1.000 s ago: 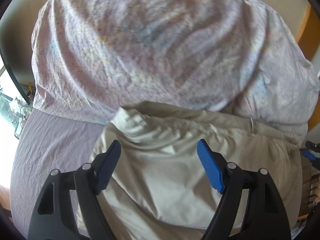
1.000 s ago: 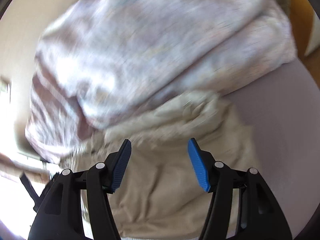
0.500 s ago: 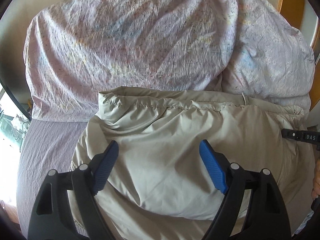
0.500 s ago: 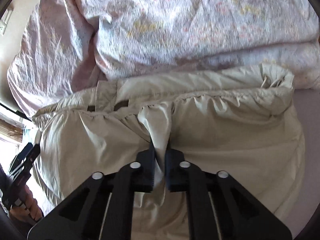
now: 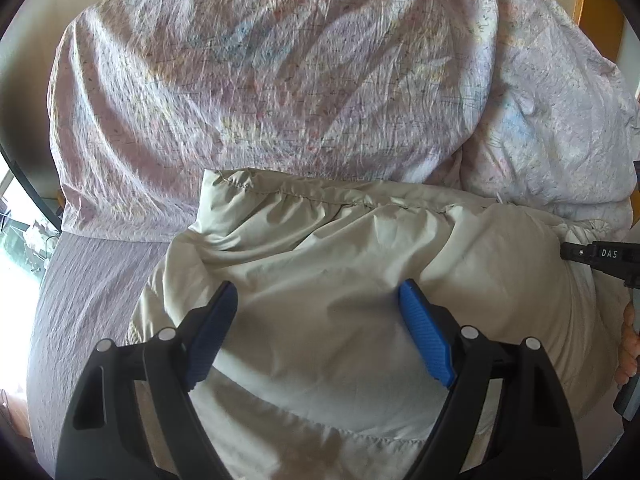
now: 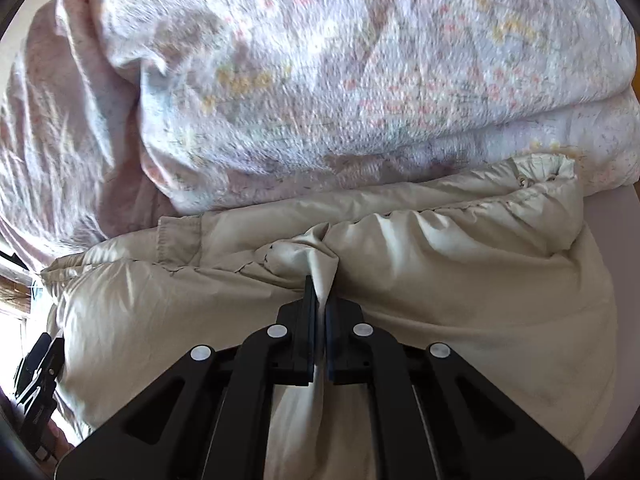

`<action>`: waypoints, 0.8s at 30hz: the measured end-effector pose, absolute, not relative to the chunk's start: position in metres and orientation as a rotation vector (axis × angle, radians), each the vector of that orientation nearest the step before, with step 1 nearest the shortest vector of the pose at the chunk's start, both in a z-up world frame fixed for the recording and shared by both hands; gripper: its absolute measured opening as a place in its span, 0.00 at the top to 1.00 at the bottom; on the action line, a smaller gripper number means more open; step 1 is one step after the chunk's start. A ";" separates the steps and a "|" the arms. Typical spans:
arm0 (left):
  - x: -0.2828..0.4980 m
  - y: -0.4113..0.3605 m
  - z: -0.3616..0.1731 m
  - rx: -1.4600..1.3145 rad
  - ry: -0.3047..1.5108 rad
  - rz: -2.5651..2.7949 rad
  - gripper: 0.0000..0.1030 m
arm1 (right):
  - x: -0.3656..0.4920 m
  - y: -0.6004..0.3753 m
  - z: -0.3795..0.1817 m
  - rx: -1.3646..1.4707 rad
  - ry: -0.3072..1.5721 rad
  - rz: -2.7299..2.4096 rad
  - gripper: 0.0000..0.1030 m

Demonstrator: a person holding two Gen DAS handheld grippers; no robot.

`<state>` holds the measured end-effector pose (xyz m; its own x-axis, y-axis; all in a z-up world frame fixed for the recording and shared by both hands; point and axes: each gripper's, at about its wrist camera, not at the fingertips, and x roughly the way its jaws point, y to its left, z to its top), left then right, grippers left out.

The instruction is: Fold large clothes

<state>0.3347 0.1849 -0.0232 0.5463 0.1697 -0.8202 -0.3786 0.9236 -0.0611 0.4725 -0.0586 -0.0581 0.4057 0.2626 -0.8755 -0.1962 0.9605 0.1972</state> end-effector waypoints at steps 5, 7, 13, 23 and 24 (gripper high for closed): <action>0.344 0.189 -0.041 -0.230 0.969 0.369 0.18 | 0.477 -0.058 -0.072 0.075 1.132 0.288 0.96; 0.348 0.194 -0.049 -0.243 0.980 0.386 0.17 | 0.478 -0.058 -0.075 0.087 1.135 0.290 0.96; 0.361 0.201 -0.067 -0.226 1.005 0.435 0.14 | 0.473 -0.087 -0.074 0.147 1.137 0.333 0.82; 0.366 0.210 -0.081 -0.211 1.004 0.461 0.11 | 0.433 -0.166 -0.030 0.199 0.932 0.321 0.53; 0.366 0.212 -0.083 -0.211 1.003 0.462 0.10 | 0.433 -0.171 -0.030 0.198 0.931 0.311 0.53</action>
<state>0.3664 0.2119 -0.0826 0.4515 0.2759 -0.8485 -0.4661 0.8839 0.0394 0.4332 -0.1714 -0.0299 0.5568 0.3464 -0.7550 -0.1770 0.9375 0.2997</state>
